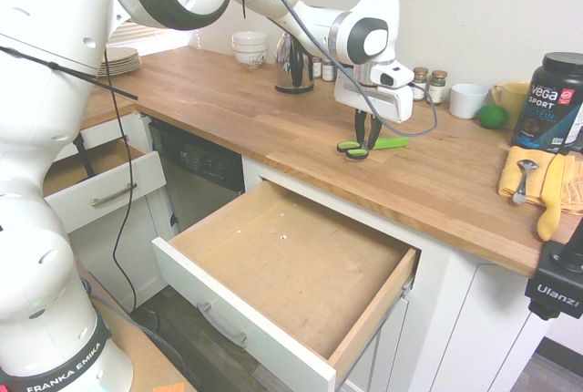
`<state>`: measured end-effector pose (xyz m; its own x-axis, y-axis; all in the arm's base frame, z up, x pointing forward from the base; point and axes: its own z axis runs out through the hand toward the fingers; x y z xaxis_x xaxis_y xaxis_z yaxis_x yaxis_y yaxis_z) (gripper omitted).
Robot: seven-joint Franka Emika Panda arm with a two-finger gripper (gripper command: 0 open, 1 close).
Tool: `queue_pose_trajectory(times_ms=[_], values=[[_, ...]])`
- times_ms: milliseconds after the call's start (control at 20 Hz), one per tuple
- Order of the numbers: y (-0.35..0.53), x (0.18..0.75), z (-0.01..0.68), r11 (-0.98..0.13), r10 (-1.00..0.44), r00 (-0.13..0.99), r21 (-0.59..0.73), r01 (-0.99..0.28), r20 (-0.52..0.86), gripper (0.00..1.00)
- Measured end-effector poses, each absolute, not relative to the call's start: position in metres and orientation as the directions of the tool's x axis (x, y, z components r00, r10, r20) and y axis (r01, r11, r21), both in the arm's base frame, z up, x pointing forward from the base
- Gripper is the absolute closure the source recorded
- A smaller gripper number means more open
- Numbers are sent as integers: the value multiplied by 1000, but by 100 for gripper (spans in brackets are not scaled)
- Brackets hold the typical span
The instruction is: Put scissor in the drawer
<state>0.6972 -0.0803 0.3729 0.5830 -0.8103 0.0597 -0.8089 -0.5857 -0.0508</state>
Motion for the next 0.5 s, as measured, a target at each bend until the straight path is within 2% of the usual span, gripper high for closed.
queue_pose_trajectory(times_ms=[500], values=[[-62,645,431,-599,-800,595,-65,-798,75,100]])
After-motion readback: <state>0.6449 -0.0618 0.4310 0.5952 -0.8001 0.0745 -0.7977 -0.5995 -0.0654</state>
